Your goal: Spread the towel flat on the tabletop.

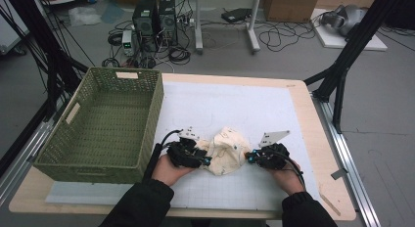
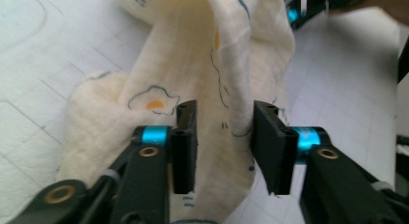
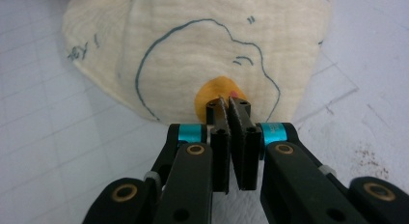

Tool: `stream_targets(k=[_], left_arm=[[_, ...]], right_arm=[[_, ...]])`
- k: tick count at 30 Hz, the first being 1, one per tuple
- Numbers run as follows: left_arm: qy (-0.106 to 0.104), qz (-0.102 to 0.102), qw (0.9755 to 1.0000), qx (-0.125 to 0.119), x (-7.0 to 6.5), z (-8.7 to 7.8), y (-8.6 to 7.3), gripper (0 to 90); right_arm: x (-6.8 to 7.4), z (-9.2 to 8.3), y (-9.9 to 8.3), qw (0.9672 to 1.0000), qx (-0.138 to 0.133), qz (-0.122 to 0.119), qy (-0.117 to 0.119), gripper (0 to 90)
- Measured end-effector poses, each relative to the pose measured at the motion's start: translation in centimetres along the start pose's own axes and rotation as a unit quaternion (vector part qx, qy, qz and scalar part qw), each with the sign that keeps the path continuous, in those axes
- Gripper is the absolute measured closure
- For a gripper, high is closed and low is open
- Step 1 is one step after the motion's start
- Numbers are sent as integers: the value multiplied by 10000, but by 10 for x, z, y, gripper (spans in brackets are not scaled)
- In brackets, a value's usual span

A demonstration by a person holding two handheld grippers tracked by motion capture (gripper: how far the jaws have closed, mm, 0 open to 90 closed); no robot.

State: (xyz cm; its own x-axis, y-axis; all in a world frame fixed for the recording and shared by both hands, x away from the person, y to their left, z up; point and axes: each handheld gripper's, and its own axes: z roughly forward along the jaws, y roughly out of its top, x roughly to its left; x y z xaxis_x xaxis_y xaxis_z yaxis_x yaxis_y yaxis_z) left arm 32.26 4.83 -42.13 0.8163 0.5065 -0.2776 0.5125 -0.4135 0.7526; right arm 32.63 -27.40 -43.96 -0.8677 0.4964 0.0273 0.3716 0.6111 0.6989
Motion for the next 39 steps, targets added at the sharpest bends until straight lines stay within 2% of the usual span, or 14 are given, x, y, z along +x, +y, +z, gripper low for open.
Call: stream_targets(k=[5,8,13,16,19,22,25,27,29,32,33,34,37,39], left_arm=[[92,-41,9997,-207,3,-12,6,513],[146,-49,9994,-312,3,-14,8,507],[327,-33,9992,-244,3,-12,8,532],[380,-96,9990,-225,4,-9,8,540],[454,-131,9986,-233,5,-4,8,566],[634,-200,9975,-226,8,1,8,620],[887,-192,9958,-82,12,6,7,646],[979,-197,9950,76,13,10,6,646],[1059,-161,9941,177,13,13,5,648],[1181,-98,9922,377,14,18,2,694],[1216,-57,9915,461,14,20,1,731],[1267,16,9910,429,13,20,0,752],[1294,-19,9906,438,15,20,0,851],[1262,-43,9910,433,15,19,0,880]], right_arm=[[2,-14,-10,9999,93,-43,17,877],[1,-26,-18,9999,150,-13,-2,878],[5,-47,-31,9996,289,-68,-38,877],[7,-57,-41,9992,389,23,22,876],[6,-67,-46,9997,201,150,41,821],[1,-72,-42,9995,-117,257,-131,719],[-6,-69,-37,9983,-315,410,-255,649],[-11,-61,-33,9974,-441,517,-227,604],[-13,-52,-30,9976,-398,530,-212,579],[-13,-37,-25,9987,-196,451,-146,575],[-13,-33,-24,9990,-89,411,-133,587],[-13,-29,-24,9992,-34,370,-120,620],[-12,-25,-23,9997,29,233,-49,777],[-10,-24,-23,9997,34,251,41,867]])
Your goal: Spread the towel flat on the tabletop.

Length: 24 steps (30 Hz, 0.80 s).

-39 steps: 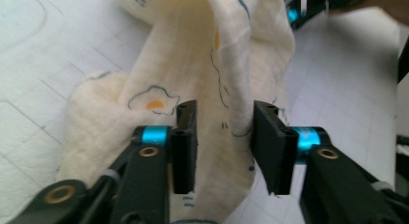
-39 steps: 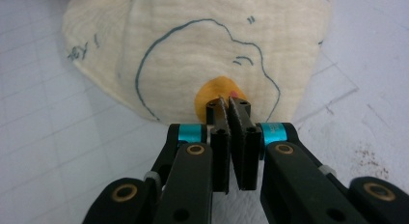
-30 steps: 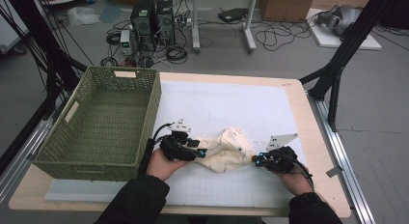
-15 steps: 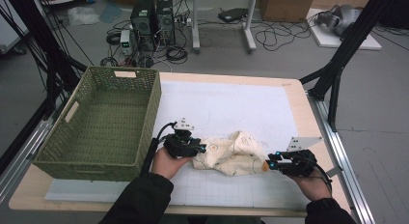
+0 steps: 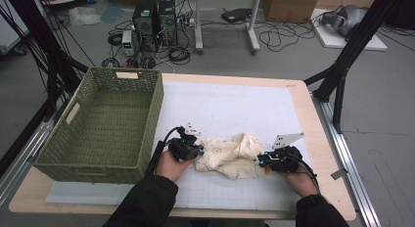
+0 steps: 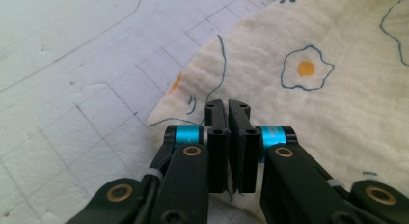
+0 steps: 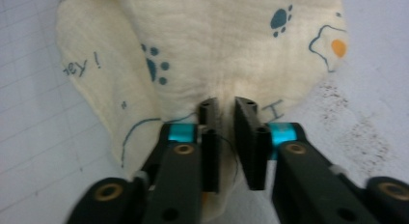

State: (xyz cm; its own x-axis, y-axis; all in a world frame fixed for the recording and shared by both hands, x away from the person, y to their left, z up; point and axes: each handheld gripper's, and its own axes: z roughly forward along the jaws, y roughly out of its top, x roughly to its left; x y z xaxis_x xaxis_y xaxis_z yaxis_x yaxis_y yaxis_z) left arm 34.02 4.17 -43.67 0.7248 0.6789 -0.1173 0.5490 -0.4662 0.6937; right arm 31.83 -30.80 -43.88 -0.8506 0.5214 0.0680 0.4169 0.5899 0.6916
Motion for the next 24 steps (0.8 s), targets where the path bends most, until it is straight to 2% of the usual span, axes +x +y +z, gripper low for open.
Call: stream_targets(k=[7,12,15,16,19,22,24], left_arm=[[73,-22,9998,-169,-2,-7,-3,890],[191,-130,9985,-506,-2,-16,-1,890],[96,-208,9983,-536,-1,-17,-1,888],[93,-163,9985,-510,-2,-16,-1,884],[61,-175,9988,-457,-3,-15,-2,797],[98,-228,9988,-433,-3,-13,-2,699],[120,-268,9988,-385,-1,-10,-3,662]], right_arm=[[7,-7,-7,9996,-47,28,266,880],[24,-16,-11,9989,53,-74,456,880],[33,-23,-15,9983,79,-123,570,864],[34,-26,-15,9983,25,-133,568,835],[31,-38,-12,9989,-154,-126,431,753],[20,-45,-5,9993,-308,-31,194,671],[7,-45,3,9989,-466,55,-17,624]])
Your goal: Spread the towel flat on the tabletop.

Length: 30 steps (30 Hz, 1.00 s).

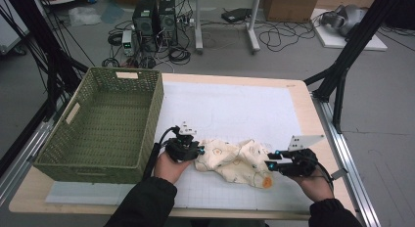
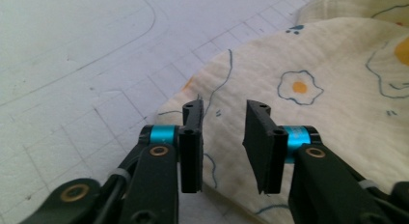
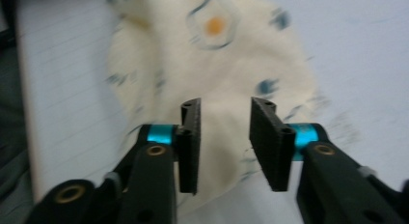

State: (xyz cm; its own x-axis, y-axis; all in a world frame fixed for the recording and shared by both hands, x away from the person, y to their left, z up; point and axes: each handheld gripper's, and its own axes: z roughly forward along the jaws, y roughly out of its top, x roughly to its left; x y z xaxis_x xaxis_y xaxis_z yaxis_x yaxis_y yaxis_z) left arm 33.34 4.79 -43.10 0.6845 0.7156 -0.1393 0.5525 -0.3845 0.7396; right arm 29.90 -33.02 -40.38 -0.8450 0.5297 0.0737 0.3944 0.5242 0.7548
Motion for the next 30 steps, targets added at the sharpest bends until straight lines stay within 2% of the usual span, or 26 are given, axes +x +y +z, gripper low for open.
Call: stream_targets(k=[2,5,8,12,13,15,18,20,24,27,30], left_arm=[[37,10,9999,94,0,4,-1,657],[97,39,9997,218,-1,8,-2,658],[229,144,9995,172,-3,11,-2,702],[350,272,9989,140,-5,13,-2,801],[355,299,9988,138,-6,13,-2,833],[342,299,9989,142,-6,13,-2,879],[320,263,9991,126,-5,12,-2,889],[321,207,9993,30,-5,10,-1,891],[305,21,9990,-328,-5,0,3,893],[335,-2,9982,-504,-4,-6,6,893],[372,-137,9961,-789,-5,-14,12,893]], right_arm=[[-9,5,5,9999,-97,36,-87,583],[-22,21,10,9998,45,77,-166,550],[-29,38,10,9994,268,6,-237,549],[-34,53,10,9989,388,-29,-259,609],[-35,56,10,9987,477,-25,-203,649],[-36,60,9,9987,492,-54,-153,726],[-37,61,8,9987,502,-35,19,880],[-36,59,9,9984,550,-104,53,890],[-32,50,11,9984,518,-167,126,893],[-28,40,11,9991,347,-171,174,892],[-26,32,10,9988,389,-137,258,893]])
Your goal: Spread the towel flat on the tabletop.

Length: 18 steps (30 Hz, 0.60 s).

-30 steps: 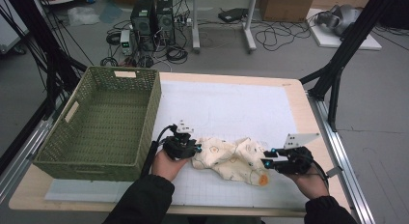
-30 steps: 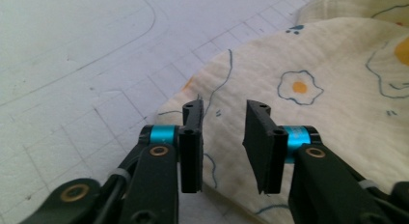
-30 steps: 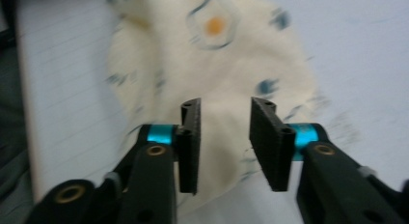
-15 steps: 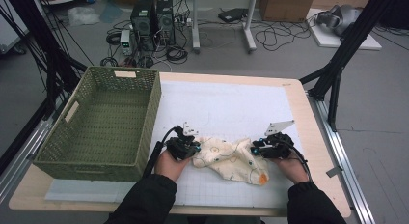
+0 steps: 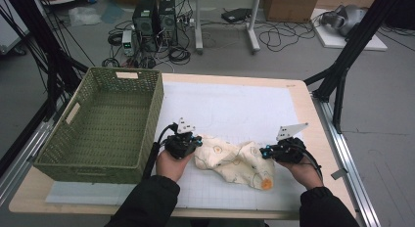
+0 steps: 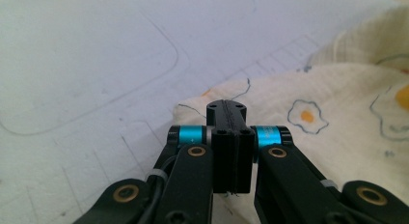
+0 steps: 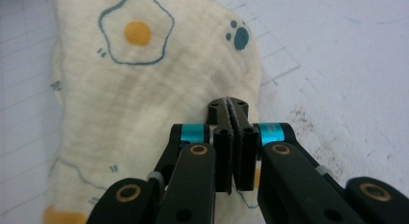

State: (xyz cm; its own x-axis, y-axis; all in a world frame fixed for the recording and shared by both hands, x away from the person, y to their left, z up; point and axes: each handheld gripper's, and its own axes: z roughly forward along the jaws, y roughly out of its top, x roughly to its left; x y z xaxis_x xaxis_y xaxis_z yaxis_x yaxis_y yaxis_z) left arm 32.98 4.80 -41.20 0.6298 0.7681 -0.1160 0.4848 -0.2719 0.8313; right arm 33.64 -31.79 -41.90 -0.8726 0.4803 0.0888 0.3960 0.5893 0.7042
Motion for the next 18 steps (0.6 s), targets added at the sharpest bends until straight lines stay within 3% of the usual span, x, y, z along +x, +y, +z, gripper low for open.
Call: stream_targets(k=[4,6,8,9,10,12,13,16,18], left_arm=[[207,1,9991,-360,-1,-4,17,893],[405,8,9972,-636,1,-3,34,893],[663,-112,9915,-1112,5,-1,55,887],[768,-146,9893,-1229,7,1,64,835],[796,-185,9894,-1199,9,4,71,717],[735,-86,9907,-1142,9,10,76,668],[709,-82,9916,-1081,9,11,75,663],[582,31,9953,-775,9,18,65,637],[480,-5,9964,-704,9,20,55,638]], right_arm=[[-1,-10,7,10000,-41,-26,-37,893],[-6,-21,19,9993,-163,-49,-338,896],[-18,-35,36,9963,-399,31,-762,896],[-24,-43,44,9930,-542,109,-1044,892],[-30,-48,49,9898,-632,263,-1252,887],[-40,-52,53,9850,-719,491,-1489,686],[-43,-51,51,9847,-732,614,-1457,687],[-39,-42,38,9872,-604,556,-1367,666],[-35,-34,26,9890,-565,583,-1238,647]])
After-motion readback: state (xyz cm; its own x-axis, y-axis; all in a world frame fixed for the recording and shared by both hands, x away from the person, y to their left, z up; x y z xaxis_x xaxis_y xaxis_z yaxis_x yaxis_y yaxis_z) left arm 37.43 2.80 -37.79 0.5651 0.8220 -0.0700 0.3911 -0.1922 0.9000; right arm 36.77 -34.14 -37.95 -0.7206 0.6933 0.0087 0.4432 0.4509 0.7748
